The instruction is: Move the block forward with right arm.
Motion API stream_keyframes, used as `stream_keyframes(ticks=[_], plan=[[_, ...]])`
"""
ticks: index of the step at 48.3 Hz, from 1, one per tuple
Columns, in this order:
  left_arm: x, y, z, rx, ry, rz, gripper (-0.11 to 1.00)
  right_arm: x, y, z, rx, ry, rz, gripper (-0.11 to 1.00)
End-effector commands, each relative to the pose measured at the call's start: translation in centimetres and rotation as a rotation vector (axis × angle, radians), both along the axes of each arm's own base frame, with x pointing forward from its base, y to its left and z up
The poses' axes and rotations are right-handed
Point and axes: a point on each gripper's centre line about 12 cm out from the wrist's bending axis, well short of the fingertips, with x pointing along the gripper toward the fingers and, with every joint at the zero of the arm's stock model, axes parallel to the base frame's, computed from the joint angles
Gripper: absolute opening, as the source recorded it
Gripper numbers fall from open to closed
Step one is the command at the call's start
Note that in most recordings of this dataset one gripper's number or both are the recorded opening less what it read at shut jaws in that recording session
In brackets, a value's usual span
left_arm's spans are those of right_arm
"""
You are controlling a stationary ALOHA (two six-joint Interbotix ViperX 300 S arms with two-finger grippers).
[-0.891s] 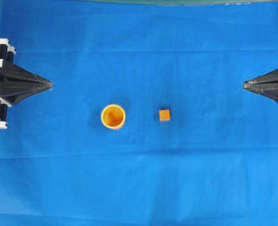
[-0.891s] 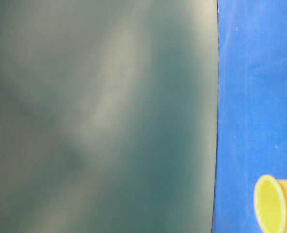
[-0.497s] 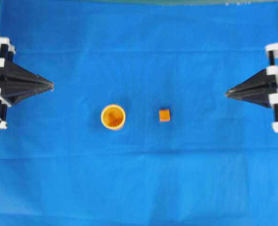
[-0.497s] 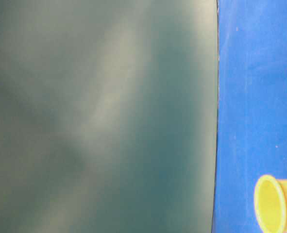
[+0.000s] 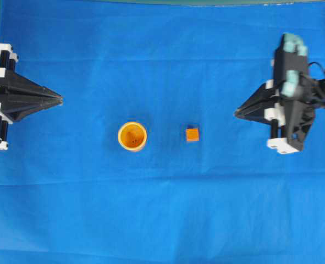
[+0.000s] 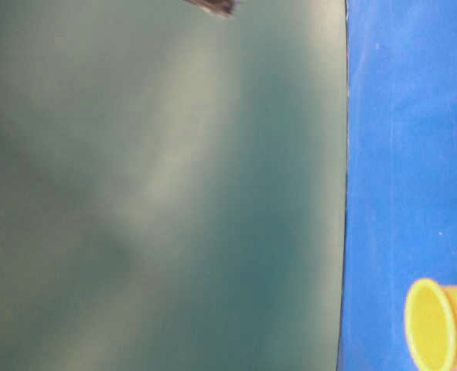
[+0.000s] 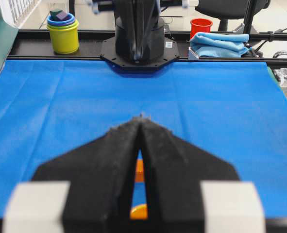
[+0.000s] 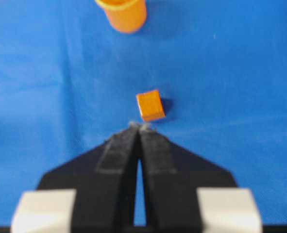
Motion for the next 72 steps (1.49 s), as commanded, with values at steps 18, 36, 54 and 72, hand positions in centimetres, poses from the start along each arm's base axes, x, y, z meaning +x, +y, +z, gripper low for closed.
stream_keyframes(ticks=[18, 36, 54, 72], plan=[[-0.1, 0.0, 1.9, 0.026, -0.055, 0.003, 0.03, 4.3, -0.2, -0.9, -0.012, 0.102, 0.005, 0.1], [-0.4, 0.0, 2.4, 0.028, -0.074, 0.001, 0.03, 6.8, 0.2, -4.7, -0.037, 0.235, 0.046, 0.49], [-0.4, 0.0, 2.3, 0.031, -0.071, 0.003, 0.03, 9.5, 1.1, -8.3, -0.117, 0.327, 0.16, 0.51], [-0.4, 0.0, 2.3, 0.031, -0.069, 0.003, 0.03, 11.0, 1.1, -11.2, -0.191, 0.387, 0.254, 0.51]])
